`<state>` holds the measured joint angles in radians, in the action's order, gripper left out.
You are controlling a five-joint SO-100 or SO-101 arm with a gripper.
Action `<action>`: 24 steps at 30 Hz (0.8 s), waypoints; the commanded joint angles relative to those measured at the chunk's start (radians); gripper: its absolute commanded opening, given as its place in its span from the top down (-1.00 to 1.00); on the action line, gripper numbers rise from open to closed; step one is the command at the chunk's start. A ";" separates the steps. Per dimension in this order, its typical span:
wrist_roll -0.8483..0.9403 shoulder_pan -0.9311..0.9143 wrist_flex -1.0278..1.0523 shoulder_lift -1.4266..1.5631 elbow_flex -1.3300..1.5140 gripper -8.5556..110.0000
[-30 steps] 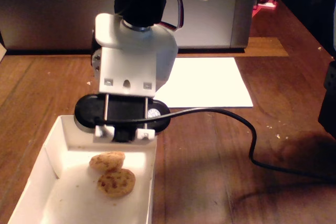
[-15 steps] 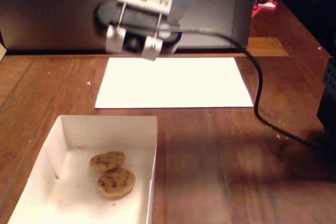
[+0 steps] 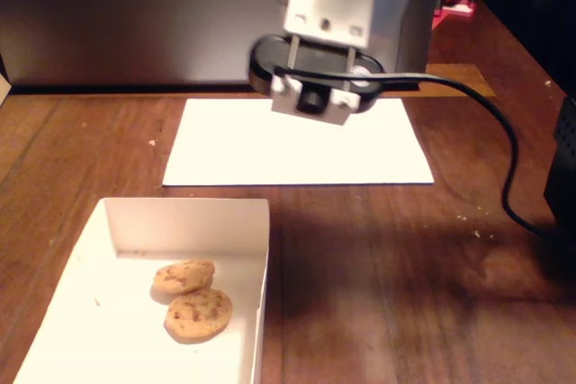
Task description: Grasp a mini cookies block and put it in the white box.
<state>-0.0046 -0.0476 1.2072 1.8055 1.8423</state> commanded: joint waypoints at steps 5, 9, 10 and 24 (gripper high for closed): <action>0.028 -0.020 -0.072 0.255 0.196 0.86; 0.043 -0.026 -0.127 0.362 0.367 0.86; 0.044 -0.028 -0.138 0.387 0.407 0.86; 0.011 0.000 -0.209 0.726 0.867 0.85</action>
<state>0.0506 -0.0491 1.0155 2.4222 2.6722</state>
